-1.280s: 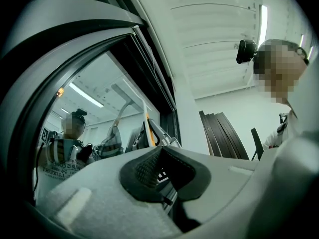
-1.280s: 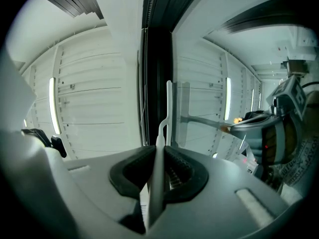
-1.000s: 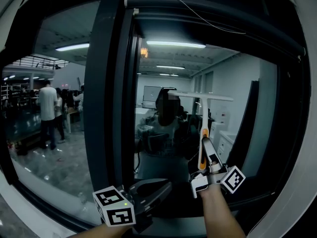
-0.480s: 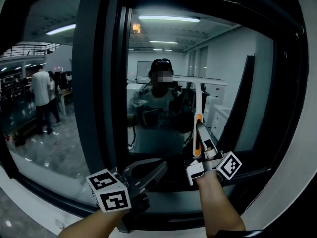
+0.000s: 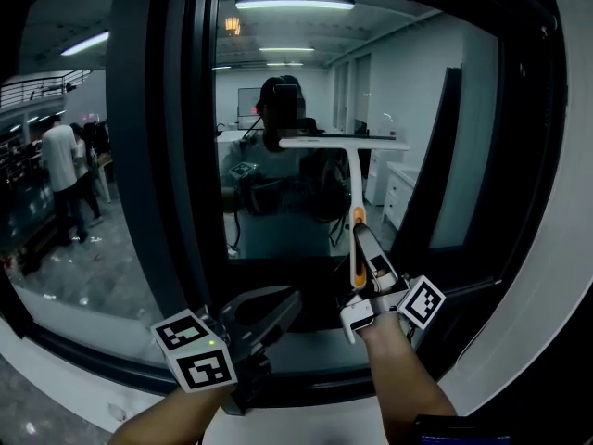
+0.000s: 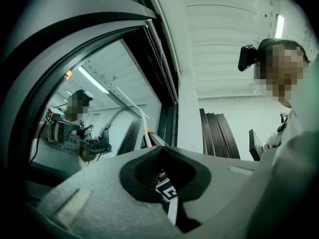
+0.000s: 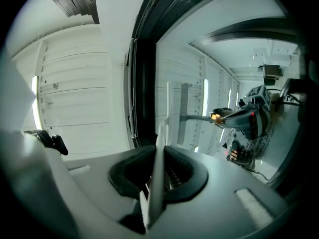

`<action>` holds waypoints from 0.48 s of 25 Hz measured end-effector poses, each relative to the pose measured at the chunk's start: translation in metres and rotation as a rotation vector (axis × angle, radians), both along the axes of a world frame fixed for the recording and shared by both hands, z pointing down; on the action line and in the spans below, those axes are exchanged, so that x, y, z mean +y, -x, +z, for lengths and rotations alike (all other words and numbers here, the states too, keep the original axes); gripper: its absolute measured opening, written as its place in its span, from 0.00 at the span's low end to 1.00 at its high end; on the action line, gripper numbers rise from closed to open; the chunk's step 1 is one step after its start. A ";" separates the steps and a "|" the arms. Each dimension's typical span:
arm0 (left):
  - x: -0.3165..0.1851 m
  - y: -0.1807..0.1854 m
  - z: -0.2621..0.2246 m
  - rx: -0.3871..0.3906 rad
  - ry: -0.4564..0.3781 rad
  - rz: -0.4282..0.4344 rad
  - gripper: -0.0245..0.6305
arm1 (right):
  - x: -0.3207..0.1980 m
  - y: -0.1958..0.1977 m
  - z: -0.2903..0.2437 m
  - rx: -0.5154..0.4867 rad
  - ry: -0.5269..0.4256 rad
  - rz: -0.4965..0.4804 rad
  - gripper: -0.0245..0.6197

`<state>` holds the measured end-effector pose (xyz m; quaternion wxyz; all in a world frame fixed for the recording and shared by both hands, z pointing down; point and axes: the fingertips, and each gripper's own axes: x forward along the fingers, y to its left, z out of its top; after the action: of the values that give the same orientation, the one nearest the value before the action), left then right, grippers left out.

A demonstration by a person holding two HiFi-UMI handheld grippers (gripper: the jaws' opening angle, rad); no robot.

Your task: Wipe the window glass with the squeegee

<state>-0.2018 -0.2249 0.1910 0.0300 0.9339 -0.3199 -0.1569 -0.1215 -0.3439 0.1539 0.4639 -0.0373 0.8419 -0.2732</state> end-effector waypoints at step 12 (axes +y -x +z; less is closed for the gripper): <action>0.011 -0.001 0.020 0.012 0.043 0.026 0.04 | 0.013 0.000 0.046 0.030 0.115 0.001 0.13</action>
<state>-0.2012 -0.2138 0.2105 0.0540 0.9362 -0.3107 -0.1552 -0.1212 -0.3311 0.2002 0.4484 -0.0681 0.8317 -0.3202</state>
